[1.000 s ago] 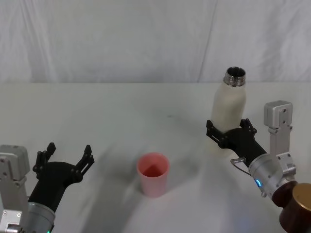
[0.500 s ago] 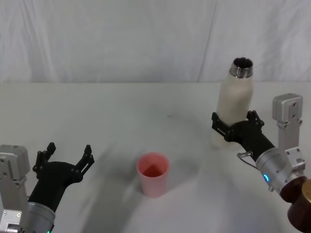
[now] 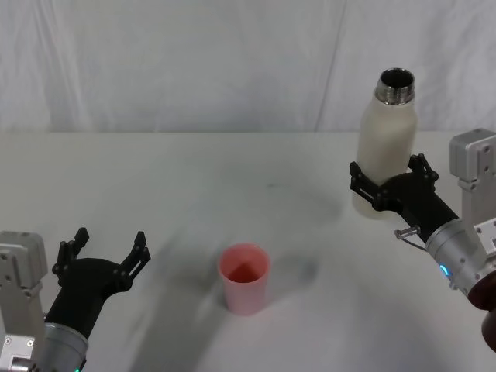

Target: Grasp the thermos with one hand and pour water into the cup lid.

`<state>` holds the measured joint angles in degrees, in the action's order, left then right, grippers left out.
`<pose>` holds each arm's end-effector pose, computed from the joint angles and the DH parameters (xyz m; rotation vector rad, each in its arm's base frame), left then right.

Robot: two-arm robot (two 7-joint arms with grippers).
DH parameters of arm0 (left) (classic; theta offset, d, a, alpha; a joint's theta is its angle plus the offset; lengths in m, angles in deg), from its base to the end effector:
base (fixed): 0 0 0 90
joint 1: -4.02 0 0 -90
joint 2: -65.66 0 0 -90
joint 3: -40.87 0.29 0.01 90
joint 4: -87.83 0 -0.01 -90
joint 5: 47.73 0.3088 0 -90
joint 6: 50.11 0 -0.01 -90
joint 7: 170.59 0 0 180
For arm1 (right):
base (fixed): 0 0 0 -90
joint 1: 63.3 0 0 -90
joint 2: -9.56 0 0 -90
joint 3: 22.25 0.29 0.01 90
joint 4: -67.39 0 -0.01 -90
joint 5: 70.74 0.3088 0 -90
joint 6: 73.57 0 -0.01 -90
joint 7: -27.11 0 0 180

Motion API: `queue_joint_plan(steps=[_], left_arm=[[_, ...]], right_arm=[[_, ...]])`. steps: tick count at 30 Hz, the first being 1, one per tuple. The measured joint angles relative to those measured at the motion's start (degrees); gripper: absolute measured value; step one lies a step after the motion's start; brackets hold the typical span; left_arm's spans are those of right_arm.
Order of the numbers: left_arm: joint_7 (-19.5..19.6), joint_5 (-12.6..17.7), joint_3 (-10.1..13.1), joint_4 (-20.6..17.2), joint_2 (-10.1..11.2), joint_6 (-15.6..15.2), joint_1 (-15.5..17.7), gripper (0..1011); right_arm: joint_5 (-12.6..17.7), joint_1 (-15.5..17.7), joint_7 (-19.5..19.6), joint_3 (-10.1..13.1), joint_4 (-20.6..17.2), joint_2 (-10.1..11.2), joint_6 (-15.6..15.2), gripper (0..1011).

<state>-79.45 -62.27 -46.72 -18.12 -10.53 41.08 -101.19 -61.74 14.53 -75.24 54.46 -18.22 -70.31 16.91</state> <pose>0.2530 0.0376 -0.2852 -0.0379 0.0139 1.4461 0.3813 0.0170 -0.2579 0.0288 -0.1205 -1.1417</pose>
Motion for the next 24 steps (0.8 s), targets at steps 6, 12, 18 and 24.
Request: queue_joint_plan(steps=[6, 12, 18, 24], left_arm=[[0.0, 0.0, 0.0, 0.0, 0.0, 0.0, 0.0, 1001], [0.0, 0.0, 0.0, 0.0, 0.0, 0.0, 0.0, 1001], [0.0, 0.0, 0.0, 0.0, 0.0, 0.0, 0.0, 1001], [0.0, 0.0, 0.0, 0.0, 0.0, 0.0, 0.0, 1001]], right_arm=[[-3.7, 0.2, 0.9, -0.9, -1.5, 1.4, -0.4, 950], [-6.9, 0.9, 1.5, -1.3, -3.0, 2.4, -0.5, 951], [-9.8, 2.1, 2.2, -1.5, -4.7, 3.2, -0.4, 951], [-12.5, 3.8, 2.3, -1.6, -6.8, 3.9, 0.2, 950]])
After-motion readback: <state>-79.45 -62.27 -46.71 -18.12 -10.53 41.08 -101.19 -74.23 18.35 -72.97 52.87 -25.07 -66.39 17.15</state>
